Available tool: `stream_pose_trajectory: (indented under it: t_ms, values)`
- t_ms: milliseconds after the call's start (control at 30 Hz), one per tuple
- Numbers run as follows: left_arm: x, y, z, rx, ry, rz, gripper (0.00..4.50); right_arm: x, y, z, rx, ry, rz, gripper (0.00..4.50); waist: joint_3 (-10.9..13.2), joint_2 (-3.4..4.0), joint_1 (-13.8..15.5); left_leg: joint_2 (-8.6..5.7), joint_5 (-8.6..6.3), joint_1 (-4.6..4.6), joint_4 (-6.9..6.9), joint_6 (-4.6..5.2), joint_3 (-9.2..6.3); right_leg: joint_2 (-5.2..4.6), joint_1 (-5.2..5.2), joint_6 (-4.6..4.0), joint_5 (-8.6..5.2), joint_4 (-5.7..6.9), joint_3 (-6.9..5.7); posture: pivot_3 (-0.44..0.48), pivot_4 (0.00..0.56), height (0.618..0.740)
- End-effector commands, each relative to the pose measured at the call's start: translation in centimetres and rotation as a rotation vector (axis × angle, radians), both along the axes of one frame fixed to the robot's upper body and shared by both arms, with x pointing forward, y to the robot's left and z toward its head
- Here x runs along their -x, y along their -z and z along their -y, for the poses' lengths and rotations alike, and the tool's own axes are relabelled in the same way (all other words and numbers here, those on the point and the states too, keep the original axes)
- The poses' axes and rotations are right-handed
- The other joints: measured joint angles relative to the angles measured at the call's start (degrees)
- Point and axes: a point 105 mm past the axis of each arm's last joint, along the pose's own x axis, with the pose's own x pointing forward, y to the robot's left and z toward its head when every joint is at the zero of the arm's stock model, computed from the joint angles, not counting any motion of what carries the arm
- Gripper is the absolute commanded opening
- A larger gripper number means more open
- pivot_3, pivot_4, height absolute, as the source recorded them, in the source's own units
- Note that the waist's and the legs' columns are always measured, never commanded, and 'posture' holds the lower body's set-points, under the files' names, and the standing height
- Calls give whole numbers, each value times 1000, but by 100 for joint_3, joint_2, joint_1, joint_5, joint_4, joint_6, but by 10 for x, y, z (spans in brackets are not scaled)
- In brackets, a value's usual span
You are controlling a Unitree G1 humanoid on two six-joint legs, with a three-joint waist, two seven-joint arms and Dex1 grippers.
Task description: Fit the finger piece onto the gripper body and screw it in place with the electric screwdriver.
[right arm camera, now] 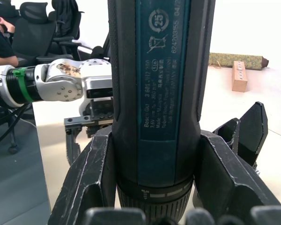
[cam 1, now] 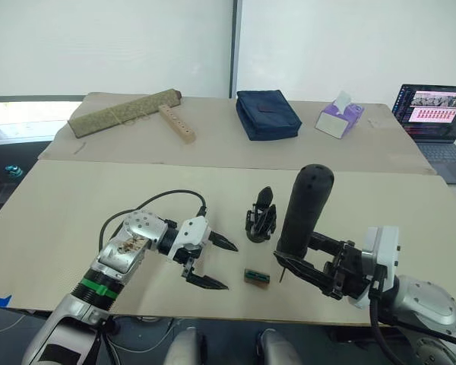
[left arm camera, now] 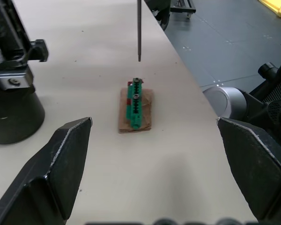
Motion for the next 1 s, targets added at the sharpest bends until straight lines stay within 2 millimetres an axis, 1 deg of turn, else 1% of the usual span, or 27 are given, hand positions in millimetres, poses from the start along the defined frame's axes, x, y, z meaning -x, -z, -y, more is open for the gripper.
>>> stream_pose_trajectory:
  t_ms: [33, 300, 500, 1000]
  values:
    - [-1, -9, 4, 22, 24, 42, 4500, 5, -13, -5, -20, -36, 86, 1910, 0, 0, 1, 0, 0, 0, 0, 0, 0, 1, -1, 0, 0, 0, 0, 0, 150, 738]
    - [0, -10, 4, 13, 31, 53, 4500, 7, -18, -9, -29, -67, 96, 1910, 0, 0, 3, 0, 0, 0, 0, 0, 0, 0, 0, 0, 0, 0, 0, 0, 150, 738]
    - [-1, -8, 3, 8, 31, 59, 4500, 2, -26, -11, -48, -80, 103, 1910, 0, 0, 1, 1, 0, 1, 0, 0, -1, 1, 0, 0, 0, 0, 0, 0, 150, 738]
    - [0, -9, 9, 12, 37, 66, 4500, -3, -25, -20, -48, -108, 89, 1910, 0, 0, 2, 0, 0, -1, 0, 0, 0, 0, 0, 0, 0, 0, 0, 0, 150, 738]
